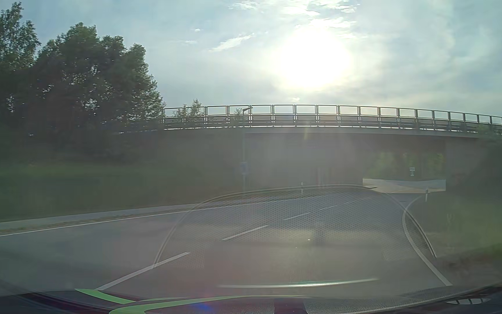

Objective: Follow the waypoints while adhering to traffic rules and regulations

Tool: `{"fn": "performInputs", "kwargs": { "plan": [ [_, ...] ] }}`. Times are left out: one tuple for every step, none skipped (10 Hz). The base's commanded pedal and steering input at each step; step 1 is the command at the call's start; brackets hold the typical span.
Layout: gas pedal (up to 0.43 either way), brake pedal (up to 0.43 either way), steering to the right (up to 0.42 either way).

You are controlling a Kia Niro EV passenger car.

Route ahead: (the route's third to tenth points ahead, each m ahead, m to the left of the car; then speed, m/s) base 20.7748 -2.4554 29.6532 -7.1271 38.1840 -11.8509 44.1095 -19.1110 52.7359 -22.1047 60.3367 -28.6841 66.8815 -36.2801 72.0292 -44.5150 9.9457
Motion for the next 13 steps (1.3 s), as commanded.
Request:
{"fn": "performInputs", "kwargs": {
  "plan": [
    [0.13, 0.0, 0.161],
    [0.138, 0.0, 0.155],
    [0.138, 0.0, 0.153],
    [0.138, 0.0, 0.149],
    [0.157, 0.0, 0.143],
    [0.157, 0.0, 0.139],
    [0.157, 0.0, 0.133],
    [0.157, 0.0, 0.124],
    [0.157, 0.0, 0.119],
    [0.157, 0.0, 0.112],
    [0.157, 0.0, 0.101],
    [0.157, 0.0, 0.087],
    [0.157, 0.0, 0.073]
  ]
}}
